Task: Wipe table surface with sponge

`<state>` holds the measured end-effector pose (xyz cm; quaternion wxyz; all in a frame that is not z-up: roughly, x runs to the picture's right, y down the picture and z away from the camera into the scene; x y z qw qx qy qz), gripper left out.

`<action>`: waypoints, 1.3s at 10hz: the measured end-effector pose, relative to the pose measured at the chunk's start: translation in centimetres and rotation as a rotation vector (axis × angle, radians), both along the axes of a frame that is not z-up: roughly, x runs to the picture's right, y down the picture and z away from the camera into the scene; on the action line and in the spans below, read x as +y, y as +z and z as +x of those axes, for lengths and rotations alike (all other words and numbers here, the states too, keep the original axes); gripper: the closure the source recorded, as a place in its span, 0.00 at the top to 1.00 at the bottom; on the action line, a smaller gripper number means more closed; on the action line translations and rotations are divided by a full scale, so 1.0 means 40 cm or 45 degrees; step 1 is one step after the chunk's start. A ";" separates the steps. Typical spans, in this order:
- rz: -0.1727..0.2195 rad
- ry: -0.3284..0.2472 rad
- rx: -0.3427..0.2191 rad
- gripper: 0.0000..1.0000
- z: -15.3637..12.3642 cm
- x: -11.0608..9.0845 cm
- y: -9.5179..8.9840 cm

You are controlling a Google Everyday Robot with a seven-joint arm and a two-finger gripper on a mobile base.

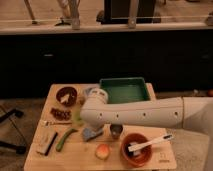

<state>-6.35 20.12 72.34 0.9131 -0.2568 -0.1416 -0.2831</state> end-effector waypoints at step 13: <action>-0.081 0.174 0.044 0.80 -0.024 0.026 0.139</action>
